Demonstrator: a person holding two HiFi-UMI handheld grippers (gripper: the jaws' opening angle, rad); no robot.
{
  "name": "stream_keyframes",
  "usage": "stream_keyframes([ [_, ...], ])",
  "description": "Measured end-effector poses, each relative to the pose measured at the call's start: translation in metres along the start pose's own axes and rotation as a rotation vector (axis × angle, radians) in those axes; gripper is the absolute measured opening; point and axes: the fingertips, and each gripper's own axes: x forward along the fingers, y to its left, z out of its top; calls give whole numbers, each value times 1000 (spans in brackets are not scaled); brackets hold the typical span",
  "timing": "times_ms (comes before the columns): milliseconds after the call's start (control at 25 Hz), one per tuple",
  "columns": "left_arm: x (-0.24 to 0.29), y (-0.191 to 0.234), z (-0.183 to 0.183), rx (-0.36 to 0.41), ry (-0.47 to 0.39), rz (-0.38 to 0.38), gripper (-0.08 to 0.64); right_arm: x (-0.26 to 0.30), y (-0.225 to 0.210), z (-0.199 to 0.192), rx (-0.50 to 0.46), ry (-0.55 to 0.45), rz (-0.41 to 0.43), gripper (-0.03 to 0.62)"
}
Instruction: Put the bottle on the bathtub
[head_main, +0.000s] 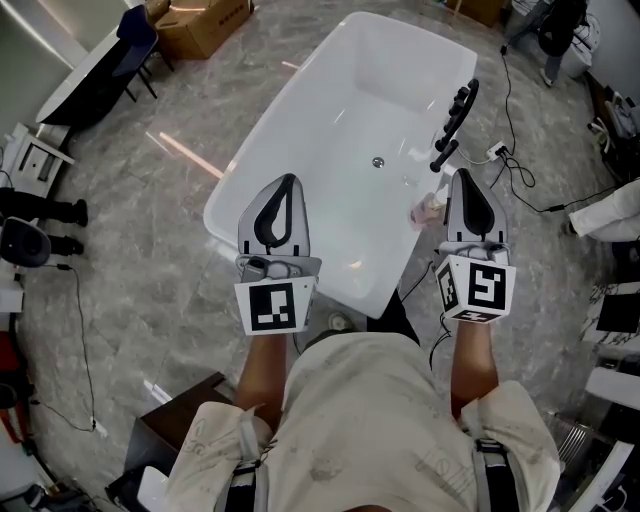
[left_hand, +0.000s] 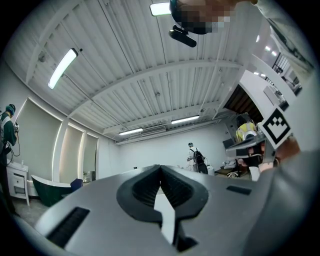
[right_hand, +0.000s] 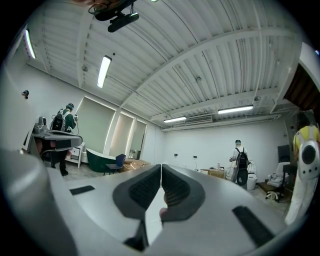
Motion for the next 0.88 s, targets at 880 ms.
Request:
stream_keyframes([
  [880, 1, -6, -8, -20, 8, -5, 3, -3, -5, -6, -15, 12, -6, -6],
])
